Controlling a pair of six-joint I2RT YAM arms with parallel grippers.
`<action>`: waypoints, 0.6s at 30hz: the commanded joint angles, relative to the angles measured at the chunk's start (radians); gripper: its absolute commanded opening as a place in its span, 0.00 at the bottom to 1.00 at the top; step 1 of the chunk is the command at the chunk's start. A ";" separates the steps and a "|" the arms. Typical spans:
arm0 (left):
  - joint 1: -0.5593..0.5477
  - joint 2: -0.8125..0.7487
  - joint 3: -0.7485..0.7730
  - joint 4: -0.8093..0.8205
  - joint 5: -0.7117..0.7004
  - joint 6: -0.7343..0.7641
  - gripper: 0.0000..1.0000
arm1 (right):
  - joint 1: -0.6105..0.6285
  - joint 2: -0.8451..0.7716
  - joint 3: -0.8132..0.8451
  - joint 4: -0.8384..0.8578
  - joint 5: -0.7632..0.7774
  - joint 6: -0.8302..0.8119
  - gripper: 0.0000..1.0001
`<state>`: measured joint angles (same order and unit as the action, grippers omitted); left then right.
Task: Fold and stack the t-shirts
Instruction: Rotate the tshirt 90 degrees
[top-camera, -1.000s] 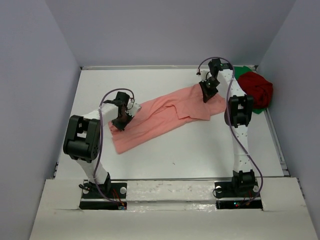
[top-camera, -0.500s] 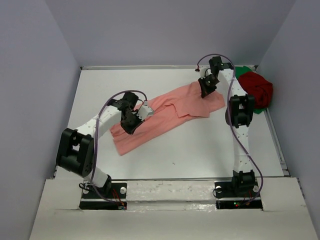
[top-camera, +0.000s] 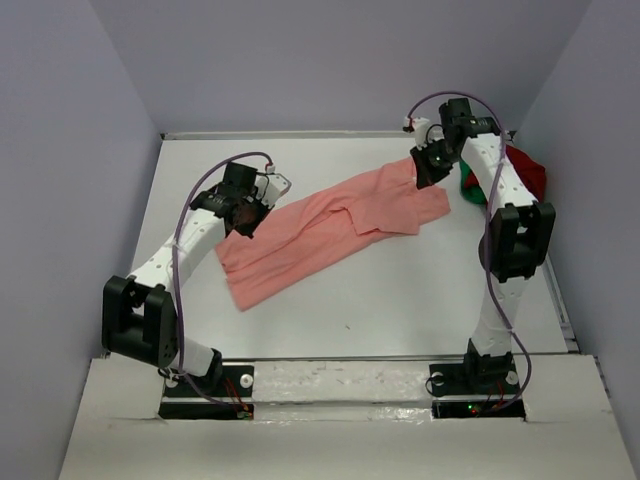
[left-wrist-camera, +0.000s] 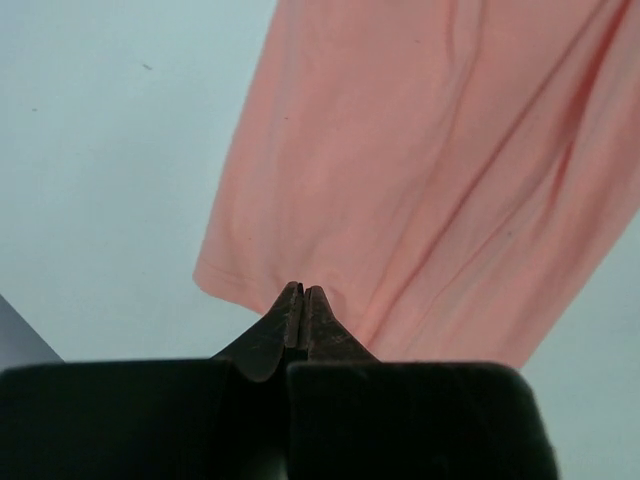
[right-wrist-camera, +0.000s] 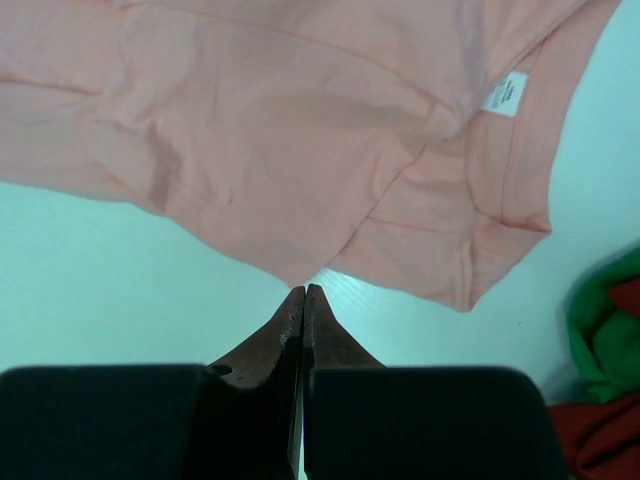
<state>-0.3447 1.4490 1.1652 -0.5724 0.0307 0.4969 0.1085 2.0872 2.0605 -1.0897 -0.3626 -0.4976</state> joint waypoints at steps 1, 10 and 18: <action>0.048 -0.058 -0.036 0.132 -0.051 0.009 0.00 | -0.003 0.002 -0.092 0.013 -0.013 -0.027 0.00; 0.150 -0.104 -0.127 0.296 -0.124 -0.032 0.00 | 0.037 0.197 0.052 -0.094 -0.075 -0.022 0.00; 0.170 -0.119 -0.150 0.307 -0.181 -0.031 0.00 | 0.086 0.335 0.194 -0.161 -0.067 -0.030 0.00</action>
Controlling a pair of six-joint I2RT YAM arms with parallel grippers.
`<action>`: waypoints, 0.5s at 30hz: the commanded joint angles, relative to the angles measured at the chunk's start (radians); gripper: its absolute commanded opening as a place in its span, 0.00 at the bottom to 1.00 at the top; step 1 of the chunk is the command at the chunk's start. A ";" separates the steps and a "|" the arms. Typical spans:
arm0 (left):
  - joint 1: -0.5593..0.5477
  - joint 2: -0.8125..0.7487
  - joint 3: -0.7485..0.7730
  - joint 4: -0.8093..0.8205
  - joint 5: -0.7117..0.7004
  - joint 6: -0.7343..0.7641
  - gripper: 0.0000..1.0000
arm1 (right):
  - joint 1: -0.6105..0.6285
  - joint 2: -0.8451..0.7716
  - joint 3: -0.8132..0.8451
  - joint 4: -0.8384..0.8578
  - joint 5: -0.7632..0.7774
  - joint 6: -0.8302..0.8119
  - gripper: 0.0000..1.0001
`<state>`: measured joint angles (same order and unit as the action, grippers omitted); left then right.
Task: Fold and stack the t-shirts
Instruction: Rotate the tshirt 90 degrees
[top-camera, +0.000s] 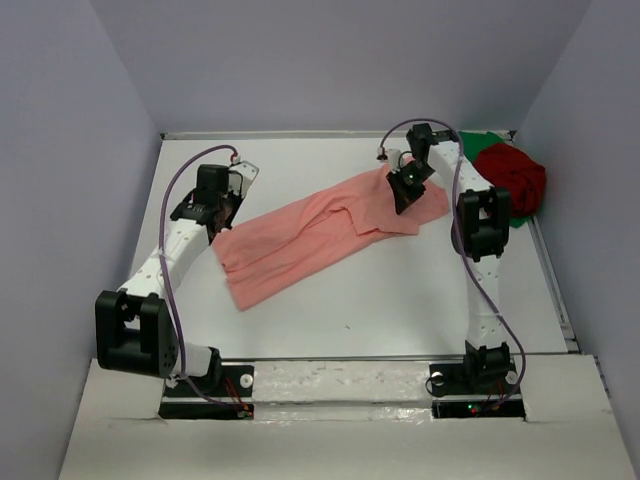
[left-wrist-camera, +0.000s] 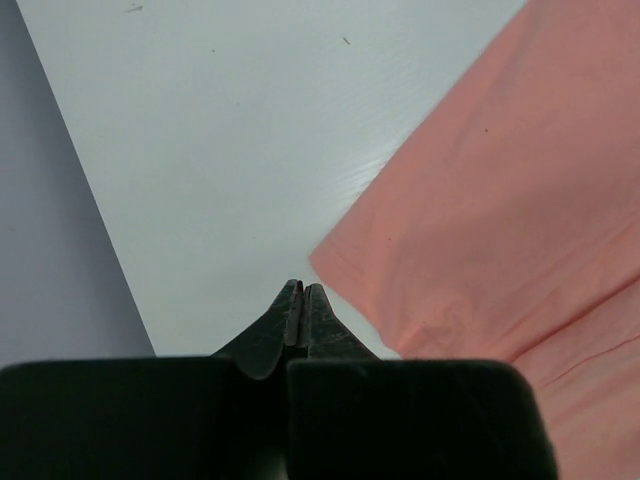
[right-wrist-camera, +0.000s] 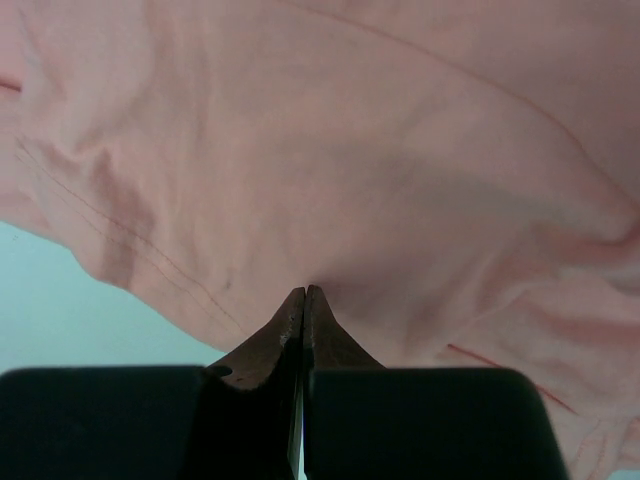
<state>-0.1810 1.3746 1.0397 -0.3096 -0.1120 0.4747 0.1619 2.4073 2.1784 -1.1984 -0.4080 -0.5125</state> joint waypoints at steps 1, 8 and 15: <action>0.008 -0.052 -0.029 0.047 -0.037 -0.005 0.00 | 0.033 0.033 0.078 -0.052 -0.018 -0.017 0.00; 0.015 -0.055 -0.047 0.050 -0.049 -0.004 0.00 | 0.060 0.145 0.158 -0.064 0.119 -0.024 0.00; 0.017 -0.040 -0.044 0.040 -0.038 -0.010 0.00 | 0.060 0.191 0.187 0.020 0.307 -0.026 0.00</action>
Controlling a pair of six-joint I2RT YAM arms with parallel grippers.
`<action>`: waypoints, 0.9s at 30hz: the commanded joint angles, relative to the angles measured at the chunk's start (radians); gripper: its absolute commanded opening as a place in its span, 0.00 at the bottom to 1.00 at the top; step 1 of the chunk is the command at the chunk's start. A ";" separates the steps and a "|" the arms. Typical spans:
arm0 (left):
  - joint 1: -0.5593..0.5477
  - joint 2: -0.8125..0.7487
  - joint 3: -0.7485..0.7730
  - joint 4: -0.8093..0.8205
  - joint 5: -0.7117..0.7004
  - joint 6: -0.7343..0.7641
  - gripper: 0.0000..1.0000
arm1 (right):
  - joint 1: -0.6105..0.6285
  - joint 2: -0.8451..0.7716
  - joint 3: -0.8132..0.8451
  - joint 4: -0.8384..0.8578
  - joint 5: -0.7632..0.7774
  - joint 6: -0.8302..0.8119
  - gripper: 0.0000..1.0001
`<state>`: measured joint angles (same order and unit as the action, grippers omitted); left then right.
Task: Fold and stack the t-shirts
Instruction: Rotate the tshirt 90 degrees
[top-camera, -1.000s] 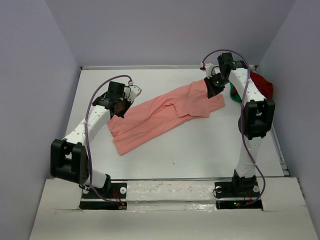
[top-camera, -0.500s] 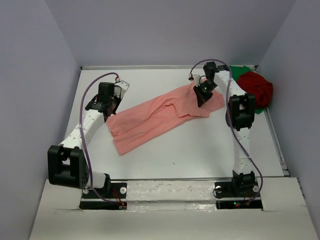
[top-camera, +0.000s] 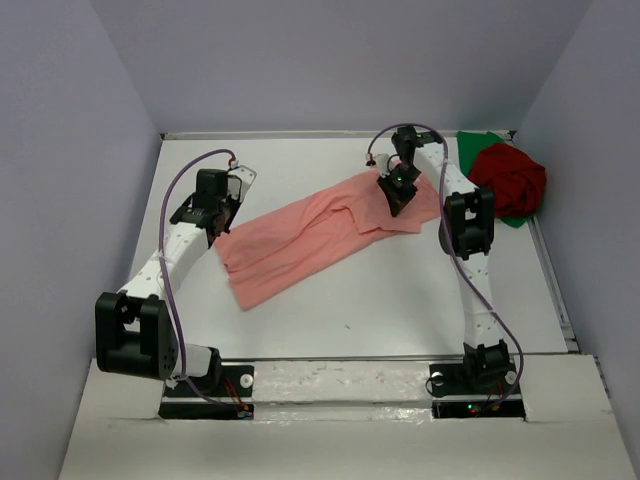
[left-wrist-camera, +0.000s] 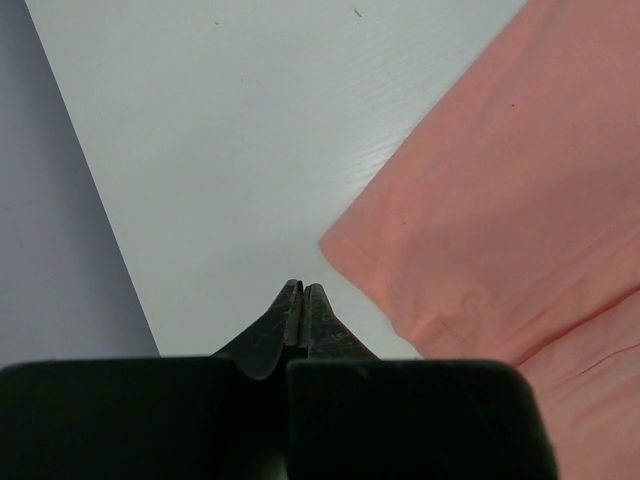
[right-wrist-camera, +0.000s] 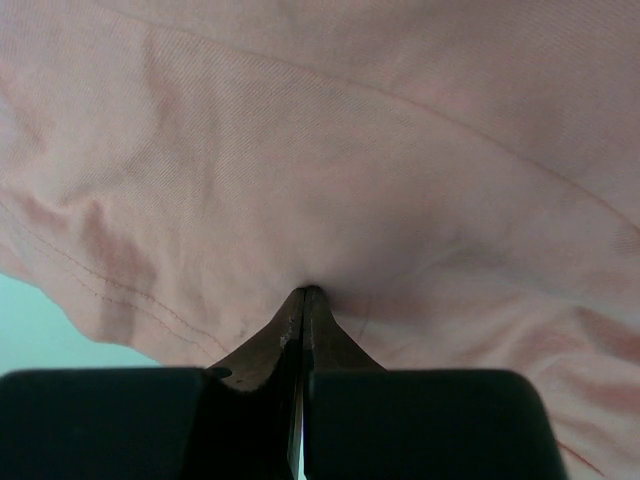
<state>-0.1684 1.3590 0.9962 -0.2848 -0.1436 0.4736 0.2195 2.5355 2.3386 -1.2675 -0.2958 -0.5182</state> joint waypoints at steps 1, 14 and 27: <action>0.004 -0.023 0.001 0.013 -0.005 -0.009 0.00 | 0.003 0.068 0.033 0.115 0.239 -0.019 0.00; 0.024 -0.032 -0.007 -0.010 -0.011 -0.015 0.00 | 0.043 0.111 0.142 0.292 0.242 -0.121 0.00; 0.136 -0.109 -0.059 -0.007 0.018 -0.013 0.00 | 0.142 0.052 0.150 0.474 0.029 -0.175 0.00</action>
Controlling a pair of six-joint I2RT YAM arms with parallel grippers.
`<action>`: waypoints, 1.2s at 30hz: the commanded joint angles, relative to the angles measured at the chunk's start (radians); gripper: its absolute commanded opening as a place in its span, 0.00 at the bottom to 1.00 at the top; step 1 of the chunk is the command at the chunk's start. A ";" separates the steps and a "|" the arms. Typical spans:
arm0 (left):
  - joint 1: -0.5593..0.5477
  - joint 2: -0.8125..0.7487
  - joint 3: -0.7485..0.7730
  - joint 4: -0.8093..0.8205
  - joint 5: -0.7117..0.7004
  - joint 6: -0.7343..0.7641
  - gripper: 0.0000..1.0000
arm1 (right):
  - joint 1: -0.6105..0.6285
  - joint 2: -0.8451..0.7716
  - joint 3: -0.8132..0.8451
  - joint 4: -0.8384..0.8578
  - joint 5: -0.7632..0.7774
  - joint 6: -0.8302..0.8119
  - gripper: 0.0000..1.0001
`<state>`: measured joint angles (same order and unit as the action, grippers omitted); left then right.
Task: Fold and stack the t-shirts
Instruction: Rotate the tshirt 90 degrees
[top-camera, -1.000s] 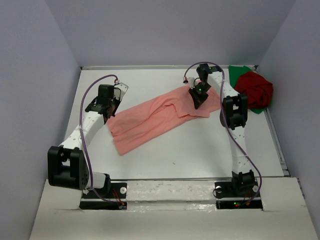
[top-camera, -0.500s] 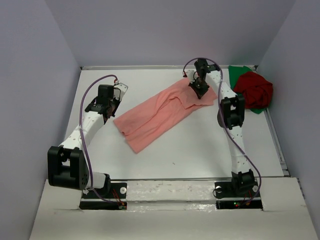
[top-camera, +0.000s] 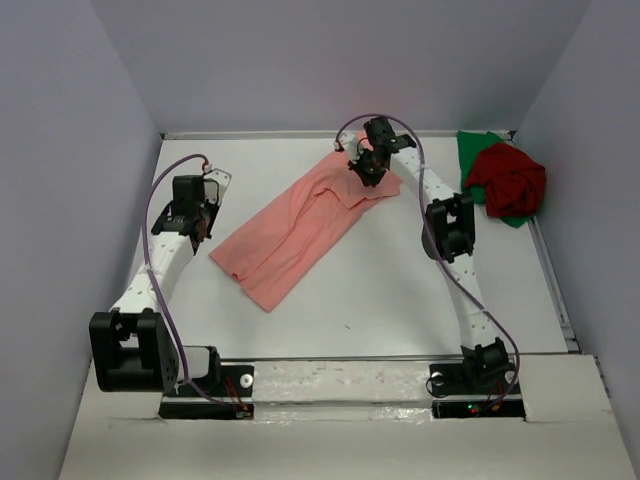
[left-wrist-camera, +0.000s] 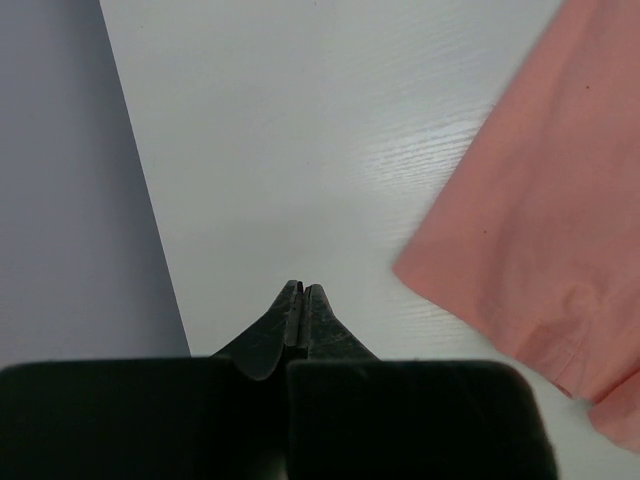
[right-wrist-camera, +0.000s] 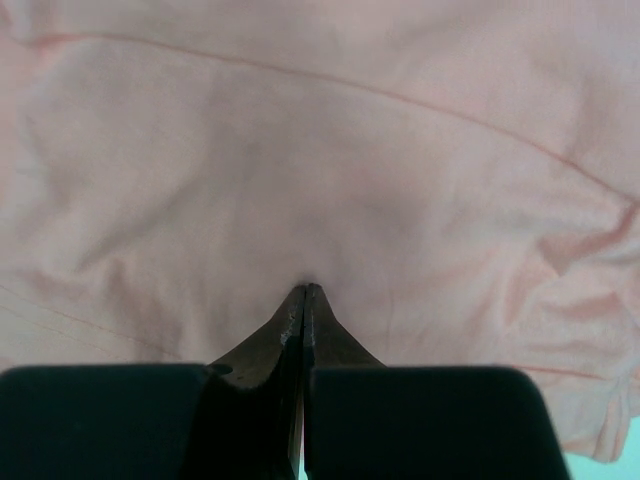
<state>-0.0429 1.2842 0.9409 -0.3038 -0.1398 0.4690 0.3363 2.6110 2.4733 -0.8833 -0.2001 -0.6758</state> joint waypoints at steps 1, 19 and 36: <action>0.014 -0.037 -0.004 0.012 0.019 -0.007 0.00 | 0.026 -0.051 -0.002 0.099 -0.052 -0.015 0.00; 0.015 -0.137 0.012 0.048 0.069 -0.033 0.00 | 0.055 -0.611 -0.277 -0.014 -0.103 0.074 0.00; 0.123 -0.263 -0.093 0.112 0.074 -0.046 0.00 | 0.335 -0.315 -0.217 -0.270 -0.291 0.136 0.00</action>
<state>0.0612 1.0714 0.8520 -0.2485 -0.0799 0.4389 0.6067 2.2925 2.2410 -1.1156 -0.4351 -0.5541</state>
